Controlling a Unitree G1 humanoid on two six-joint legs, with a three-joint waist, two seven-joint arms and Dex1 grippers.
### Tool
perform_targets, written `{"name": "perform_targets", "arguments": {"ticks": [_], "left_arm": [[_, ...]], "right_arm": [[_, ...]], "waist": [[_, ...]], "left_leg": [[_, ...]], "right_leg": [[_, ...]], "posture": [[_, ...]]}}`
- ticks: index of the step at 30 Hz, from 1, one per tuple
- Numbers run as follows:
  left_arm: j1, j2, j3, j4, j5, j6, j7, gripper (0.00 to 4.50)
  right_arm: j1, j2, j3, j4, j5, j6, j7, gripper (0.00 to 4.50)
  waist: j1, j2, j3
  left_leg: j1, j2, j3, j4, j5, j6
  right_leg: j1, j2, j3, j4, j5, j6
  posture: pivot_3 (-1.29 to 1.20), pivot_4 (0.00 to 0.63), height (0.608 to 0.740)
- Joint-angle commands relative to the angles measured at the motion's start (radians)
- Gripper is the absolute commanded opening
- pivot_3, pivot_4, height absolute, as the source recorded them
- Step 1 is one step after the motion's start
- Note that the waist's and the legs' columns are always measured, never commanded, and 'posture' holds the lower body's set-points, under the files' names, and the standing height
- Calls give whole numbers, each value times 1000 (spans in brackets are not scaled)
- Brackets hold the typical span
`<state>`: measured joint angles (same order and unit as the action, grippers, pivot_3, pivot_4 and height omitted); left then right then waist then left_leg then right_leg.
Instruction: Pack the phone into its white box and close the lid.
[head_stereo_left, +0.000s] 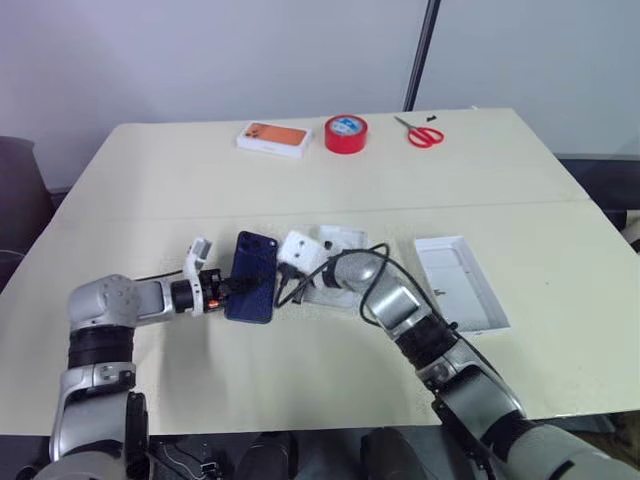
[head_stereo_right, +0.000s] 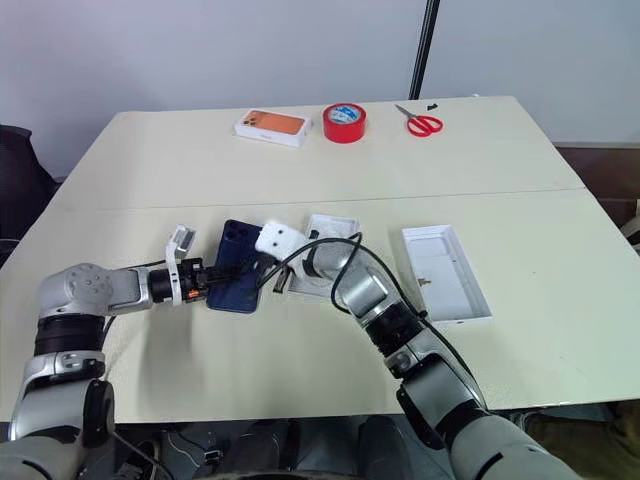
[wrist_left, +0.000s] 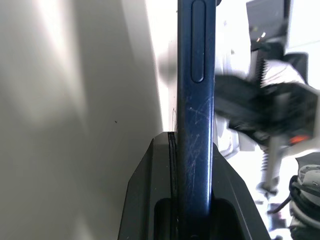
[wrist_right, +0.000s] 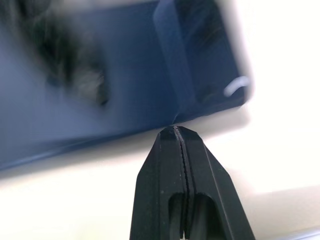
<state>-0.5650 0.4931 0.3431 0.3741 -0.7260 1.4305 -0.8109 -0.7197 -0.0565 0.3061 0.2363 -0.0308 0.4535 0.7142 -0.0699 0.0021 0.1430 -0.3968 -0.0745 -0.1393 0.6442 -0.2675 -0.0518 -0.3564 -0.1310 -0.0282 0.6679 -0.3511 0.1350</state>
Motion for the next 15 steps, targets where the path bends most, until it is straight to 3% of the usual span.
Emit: {"name": "perform_targets", "arguments": {"ticks": [1,2,6,11,15], "left_arm": [[-30,-8,121,-77,-103,34,15,257],[-28,-13,142,-84,-114,31,26,257],[-17,-30,168,-112,-131,12,69,257],[3,-18,146,-139,-146,7,60,257],[4,-16,137,-132,-145,-11,62,257]], "right_arm": [[33,-18,-85,-182,141,34,61,555],[63,-46,-85,-234,161,54,87,872],[164,-212,-37,-389,182,11,216,2868],[249,-387,-6,-485,179,-39,302,2868],[303,-447,14,-484,155,-96,315,2868]], "waist": [[-1,0,0],[0,0,0],[7,-1,0],[3,-3,2],[3,-4,3]], "left_leg": [[-1,1,0,0,0,0],[-1,1,0,0,0,0],[-1,0,0,0,0,0],[-2,0,1,0,0,0],[-2,1,1,0,0,0]], "right_leg": [[-1,1,0,0,0,0],[-1,1,0,0,0,0],[0,0,0,-1,0,0],[-1,0,0,-1,0,0],[-1,1,0,-1,0,0]], "posture": [[0,150,740],[0,150,740],[0,150,740],[0,150,740],[0,150,740]]}}
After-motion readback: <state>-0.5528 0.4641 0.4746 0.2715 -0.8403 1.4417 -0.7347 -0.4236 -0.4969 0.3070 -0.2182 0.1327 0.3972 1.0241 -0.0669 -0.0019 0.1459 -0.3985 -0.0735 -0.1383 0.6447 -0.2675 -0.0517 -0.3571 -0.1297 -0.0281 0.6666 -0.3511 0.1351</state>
